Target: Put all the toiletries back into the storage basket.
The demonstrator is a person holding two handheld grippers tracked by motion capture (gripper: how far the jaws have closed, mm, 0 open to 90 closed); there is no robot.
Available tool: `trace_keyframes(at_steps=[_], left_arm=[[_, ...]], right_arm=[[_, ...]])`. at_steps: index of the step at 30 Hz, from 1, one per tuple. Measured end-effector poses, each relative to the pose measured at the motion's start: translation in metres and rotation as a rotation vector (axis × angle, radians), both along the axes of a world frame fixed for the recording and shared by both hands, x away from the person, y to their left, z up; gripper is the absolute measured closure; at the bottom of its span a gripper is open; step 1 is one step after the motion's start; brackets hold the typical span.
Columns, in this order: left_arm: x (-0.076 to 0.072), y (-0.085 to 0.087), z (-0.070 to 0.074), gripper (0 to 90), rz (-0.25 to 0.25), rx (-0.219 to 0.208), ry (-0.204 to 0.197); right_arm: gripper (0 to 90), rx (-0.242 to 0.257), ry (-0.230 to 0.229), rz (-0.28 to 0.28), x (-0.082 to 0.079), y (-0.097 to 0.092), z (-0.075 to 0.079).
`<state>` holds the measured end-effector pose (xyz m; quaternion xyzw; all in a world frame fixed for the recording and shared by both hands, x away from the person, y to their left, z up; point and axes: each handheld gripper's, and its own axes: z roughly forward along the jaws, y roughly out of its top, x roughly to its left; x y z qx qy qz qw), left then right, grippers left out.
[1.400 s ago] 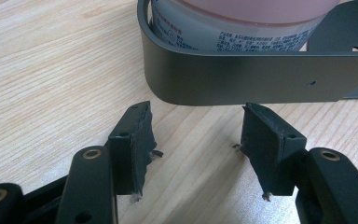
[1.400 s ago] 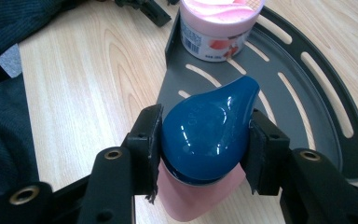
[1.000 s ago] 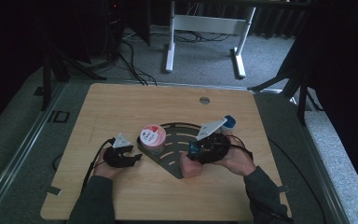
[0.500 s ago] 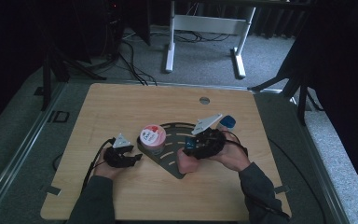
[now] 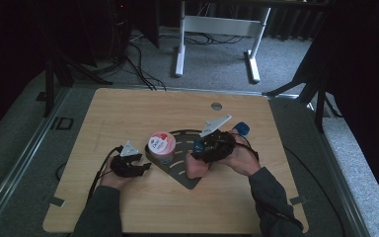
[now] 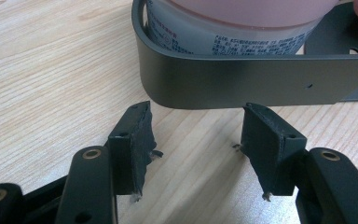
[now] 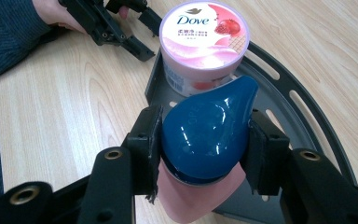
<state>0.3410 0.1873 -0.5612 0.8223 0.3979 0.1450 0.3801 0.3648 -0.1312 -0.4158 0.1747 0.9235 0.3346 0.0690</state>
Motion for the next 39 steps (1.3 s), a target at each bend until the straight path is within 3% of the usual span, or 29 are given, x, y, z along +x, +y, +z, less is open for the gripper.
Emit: trace_keyframes(at_steps=[39], left_arm=[[0.001,-0.003,0.0,43.2,-0.012,-0.001,-0.005]], right_arm=[[53.2,-0.008,-0.032,-0.051,0.045,0.028,-0.002]])
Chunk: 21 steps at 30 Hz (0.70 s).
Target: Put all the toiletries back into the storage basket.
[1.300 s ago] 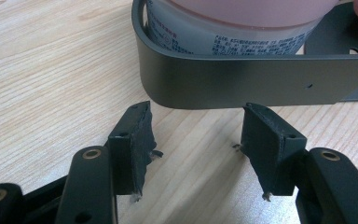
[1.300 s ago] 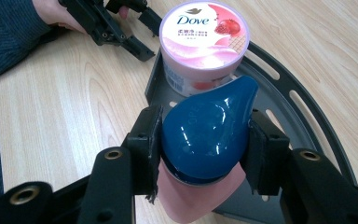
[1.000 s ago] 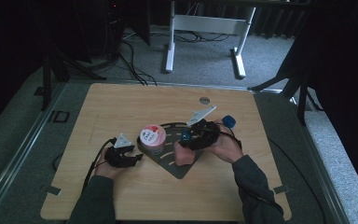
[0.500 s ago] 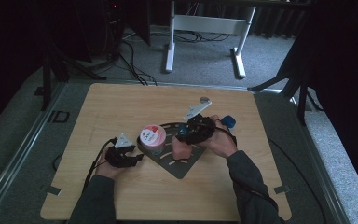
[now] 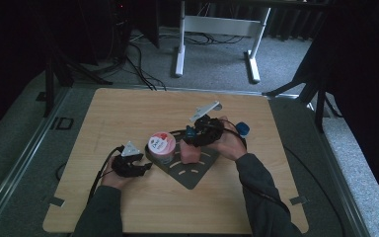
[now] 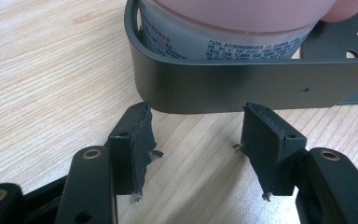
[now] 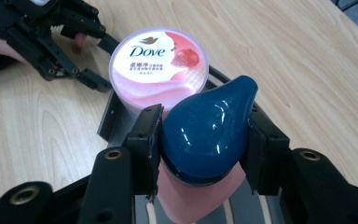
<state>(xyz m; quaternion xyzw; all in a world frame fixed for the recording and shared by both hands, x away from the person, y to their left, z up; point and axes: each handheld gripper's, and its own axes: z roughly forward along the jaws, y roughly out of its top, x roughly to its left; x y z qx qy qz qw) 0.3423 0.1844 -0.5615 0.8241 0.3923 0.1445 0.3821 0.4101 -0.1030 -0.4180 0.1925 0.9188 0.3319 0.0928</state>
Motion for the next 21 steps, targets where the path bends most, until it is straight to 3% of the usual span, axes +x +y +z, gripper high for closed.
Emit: trace_keyframes(at_steps=[21], left_arm=[[0.0,0.0,0.0,43.2,0.0,-0.004,0.0]], right_arm=[[53.2,-0.006,-0.003,0.011,0.022,0.011,-0.001]])
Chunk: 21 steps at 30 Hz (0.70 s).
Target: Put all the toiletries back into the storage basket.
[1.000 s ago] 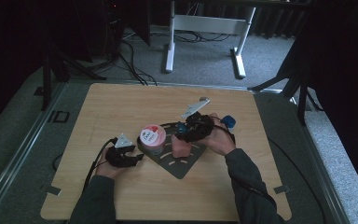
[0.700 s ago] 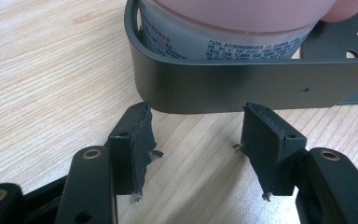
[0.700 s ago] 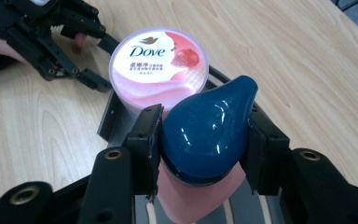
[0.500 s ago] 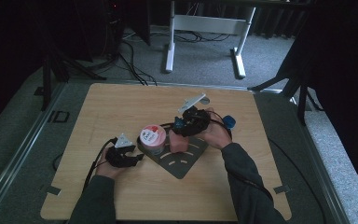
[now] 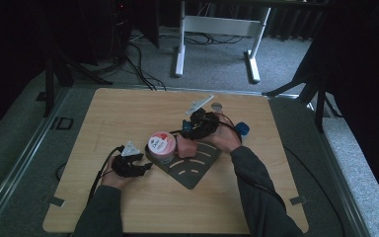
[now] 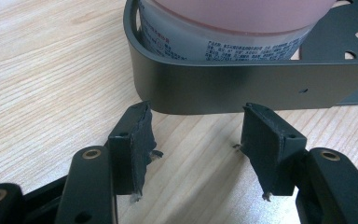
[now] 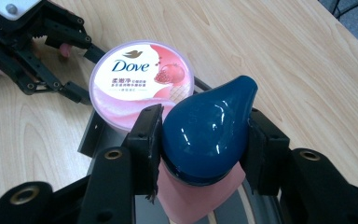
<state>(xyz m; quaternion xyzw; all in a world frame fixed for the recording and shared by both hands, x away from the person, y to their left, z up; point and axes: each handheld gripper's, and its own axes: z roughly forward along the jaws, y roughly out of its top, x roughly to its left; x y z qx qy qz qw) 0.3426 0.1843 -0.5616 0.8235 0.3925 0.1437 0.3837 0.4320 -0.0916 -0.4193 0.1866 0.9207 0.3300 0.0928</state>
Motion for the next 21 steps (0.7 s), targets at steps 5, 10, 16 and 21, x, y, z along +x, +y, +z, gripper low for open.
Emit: trace_keyframes(at_steps=[5,10,16,21], left_arm=[[0.0,0.0,0.0,43.2,-0.001,0.0,0.001],[0.0,0.0,0.0,43.2,-0.001,-0.001,0.001],[0.0,0.0,0.0,43.2,-0.002,-0.002,0.001],[0.0,0.0,0.0,43.1,-0.004,-0.002,0.001]], right_arm=[[53.2,-0.007,0.002,-0.006,0.006,0.003,-0.001],[53.2,-0.006,0.005,-0.003,0.012,0.004,-0.003],[53.2,-0.006,0.006,-0.009,0.017,0.007,-0.003],[53.2,-0.008,0.001,-0.008,0.021,0.01,-0.003]])
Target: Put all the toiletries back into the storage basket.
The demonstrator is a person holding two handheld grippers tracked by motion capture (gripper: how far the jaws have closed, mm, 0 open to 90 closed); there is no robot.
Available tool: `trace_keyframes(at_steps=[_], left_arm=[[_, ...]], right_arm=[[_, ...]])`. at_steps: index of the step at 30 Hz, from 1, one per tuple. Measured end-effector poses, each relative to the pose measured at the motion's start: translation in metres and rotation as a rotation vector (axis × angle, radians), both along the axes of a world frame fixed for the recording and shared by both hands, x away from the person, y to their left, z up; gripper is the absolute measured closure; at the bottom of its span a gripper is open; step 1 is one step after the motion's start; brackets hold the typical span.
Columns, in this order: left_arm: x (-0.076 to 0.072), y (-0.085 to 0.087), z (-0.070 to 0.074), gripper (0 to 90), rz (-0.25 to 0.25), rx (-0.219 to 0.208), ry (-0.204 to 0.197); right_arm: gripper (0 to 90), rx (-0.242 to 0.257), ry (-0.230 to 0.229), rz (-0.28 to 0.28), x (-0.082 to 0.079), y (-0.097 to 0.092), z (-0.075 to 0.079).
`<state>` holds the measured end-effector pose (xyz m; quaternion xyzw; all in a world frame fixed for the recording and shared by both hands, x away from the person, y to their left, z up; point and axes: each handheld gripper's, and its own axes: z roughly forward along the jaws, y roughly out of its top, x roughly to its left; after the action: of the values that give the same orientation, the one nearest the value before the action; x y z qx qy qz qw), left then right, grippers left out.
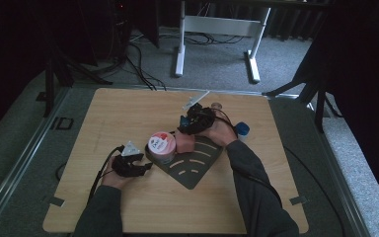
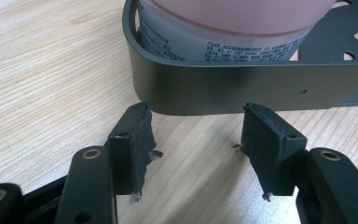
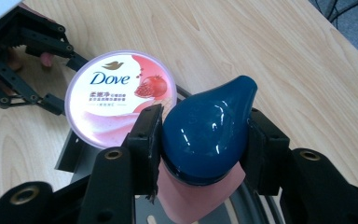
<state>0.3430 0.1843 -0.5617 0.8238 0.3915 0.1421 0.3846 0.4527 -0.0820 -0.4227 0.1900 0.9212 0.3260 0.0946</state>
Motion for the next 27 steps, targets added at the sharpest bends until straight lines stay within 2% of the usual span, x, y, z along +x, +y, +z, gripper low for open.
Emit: trace_keyframes(at_steps=[27], left_arm=[[0.0,-0.002,0.0,42.9,-0.004,-0.005,0.006]], right_arm=[[53.3,0.034,0.004,-0.067,0.013,0.003,-0.008]])
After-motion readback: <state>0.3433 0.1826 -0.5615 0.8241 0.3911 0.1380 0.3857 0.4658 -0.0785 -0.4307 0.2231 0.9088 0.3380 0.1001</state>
